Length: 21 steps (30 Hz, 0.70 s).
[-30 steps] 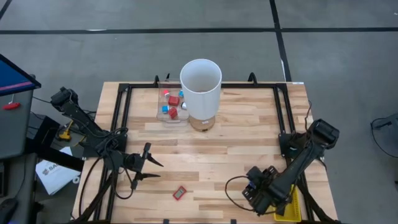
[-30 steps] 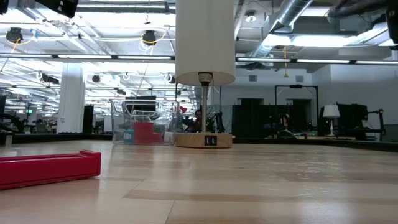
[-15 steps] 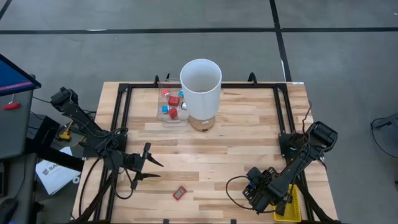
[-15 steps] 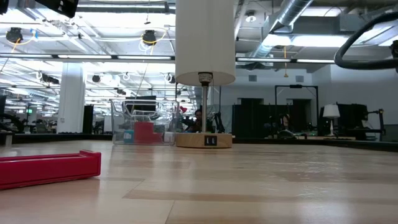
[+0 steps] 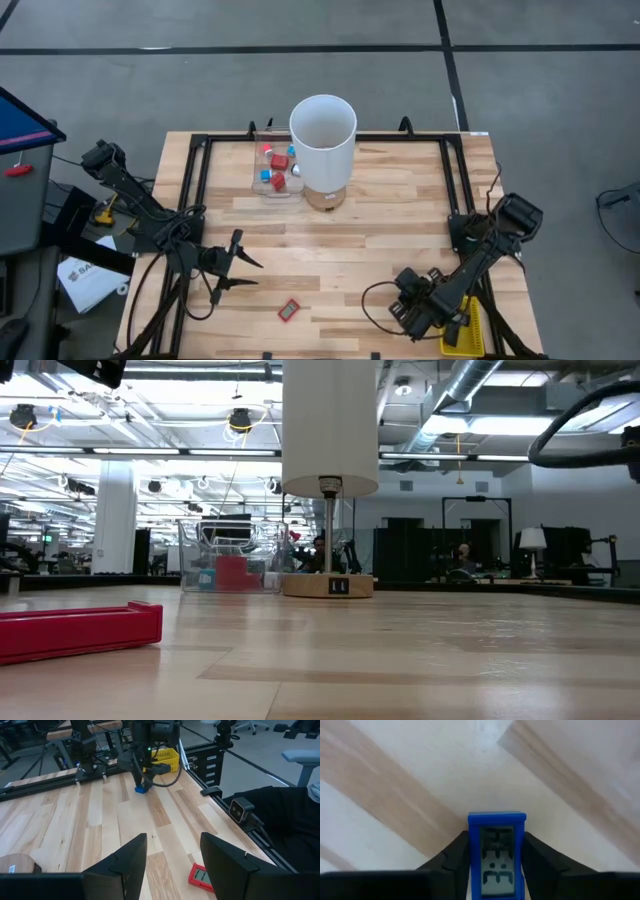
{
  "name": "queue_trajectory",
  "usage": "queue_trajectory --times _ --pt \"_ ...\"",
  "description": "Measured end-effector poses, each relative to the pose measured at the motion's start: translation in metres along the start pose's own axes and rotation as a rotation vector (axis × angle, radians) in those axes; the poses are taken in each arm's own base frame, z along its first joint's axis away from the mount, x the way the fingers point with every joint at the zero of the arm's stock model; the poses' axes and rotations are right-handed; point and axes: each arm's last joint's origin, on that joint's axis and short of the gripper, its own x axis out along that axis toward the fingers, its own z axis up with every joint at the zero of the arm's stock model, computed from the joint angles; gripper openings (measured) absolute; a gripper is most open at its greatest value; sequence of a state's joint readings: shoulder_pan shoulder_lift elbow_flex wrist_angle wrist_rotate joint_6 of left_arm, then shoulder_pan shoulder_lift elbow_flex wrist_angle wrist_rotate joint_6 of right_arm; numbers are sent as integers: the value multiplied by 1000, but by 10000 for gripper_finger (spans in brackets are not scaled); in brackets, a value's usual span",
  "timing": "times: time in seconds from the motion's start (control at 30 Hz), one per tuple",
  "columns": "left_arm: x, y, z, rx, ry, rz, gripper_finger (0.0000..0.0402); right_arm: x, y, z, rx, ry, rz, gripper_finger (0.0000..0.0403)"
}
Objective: Pick & Place Office items
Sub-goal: Put the blue digital timer into the yellow basket
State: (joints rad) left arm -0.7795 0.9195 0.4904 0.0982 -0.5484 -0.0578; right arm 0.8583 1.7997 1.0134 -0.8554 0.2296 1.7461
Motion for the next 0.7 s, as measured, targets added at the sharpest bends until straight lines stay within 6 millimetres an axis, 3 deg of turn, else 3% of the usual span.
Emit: queue_trajectory --times 0.1,0.4,0.7 --pt "0 0 0 -1 -1 0 182 -4 -1 10 -11 -32 22 131" --pt "0 0 0 0 0 0 182 -52 -17 48 2 -95 175 133" --pt "0 0 0 2 3 1 182 -84 -41 20 23 235 176 135"
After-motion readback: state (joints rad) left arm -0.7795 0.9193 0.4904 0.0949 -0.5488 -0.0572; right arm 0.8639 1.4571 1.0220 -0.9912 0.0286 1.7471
